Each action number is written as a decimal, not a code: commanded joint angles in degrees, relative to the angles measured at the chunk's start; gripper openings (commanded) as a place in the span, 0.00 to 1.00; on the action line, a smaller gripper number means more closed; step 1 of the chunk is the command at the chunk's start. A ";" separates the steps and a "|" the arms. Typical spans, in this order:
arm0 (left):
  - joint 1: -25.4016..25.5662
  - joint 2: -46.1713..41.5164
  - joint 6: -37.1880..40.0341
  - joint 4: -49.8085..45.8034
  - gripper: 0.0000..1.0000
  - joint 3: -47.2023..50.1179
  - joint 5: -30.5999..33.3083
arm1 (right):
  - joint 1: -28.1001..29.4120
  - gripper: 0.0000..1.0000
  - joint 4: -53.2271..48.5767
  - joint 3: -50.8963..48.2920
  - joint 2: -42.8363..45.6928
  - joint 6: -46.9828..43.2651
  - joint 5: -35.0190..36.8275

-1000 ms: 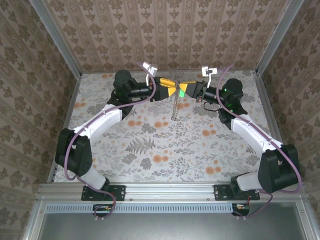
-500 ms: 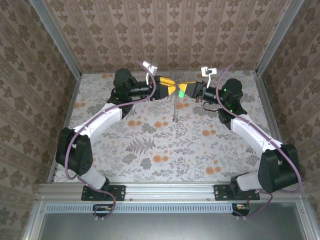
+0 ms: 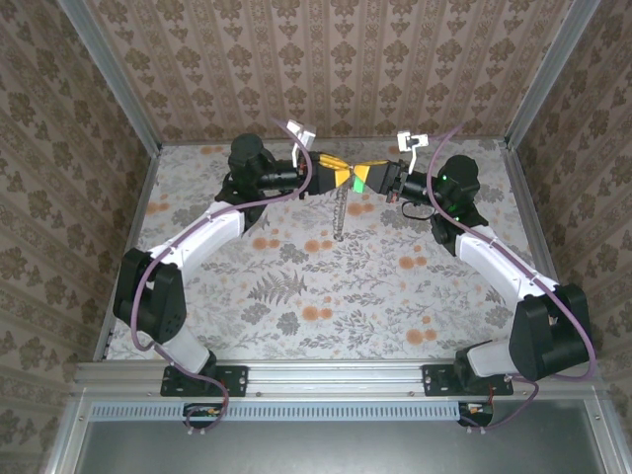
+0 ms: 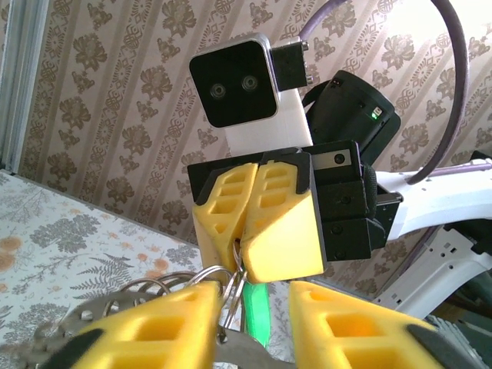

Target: Put the keys on the keyring

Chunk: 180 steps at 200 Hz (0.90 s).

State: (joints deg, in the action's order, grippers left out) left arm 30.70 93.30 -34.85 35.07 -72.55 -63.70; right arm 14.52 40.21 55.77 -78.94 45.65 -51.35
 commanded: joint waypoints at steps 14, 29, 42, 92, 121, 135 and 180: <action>0.94 0.30 1.78 -0.24 0.21 -2.42 -2.48 | 0.34 0.00 2.94 1.35 -0.34 0.37 0.90; 0.94 0.26 1.81 -0.26 0.20 -2.43 -2.00 | 0.36 0.00 2.95 1.43 -0.34 0.40 0.83; 1.02 0.38 1.79 -0.18 0.16 -2.50 -1.37 | 0.34 0.00 2.95 1.41 -0.34 0.49 0.73; 1.29 0.42 0.19 2.50 0.00 -2.54 1.05 | 0.33 0.14 2.15 0.77 -0.14 0.29 -0.33; 1.12 -0.52 -0.57 4.14 0.00 -2.46 1.15 | 0.18 0.30 0.66 -1.83 1.69 -1.59 -0.51; 0.95 -0.75 -0.52 4.04 0.00 -2.74 0.81 | 0.10 0.30 0.47 -2.83 2.40 -1.83 -0.68; 0.60 -0.99 -0.31 3.43 0.00 -3.38 0.42 | -0.20 0.08 -1.48 -3.80 3.88 -3.28 -0.85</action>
State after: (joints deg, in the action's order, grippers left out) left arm 31.11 93.86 -34.76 35.22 -73.56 -62.48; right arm 14.46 39.79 52.40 -76.93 43.86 -51.37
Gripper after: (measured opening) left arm 0.045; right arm 0.158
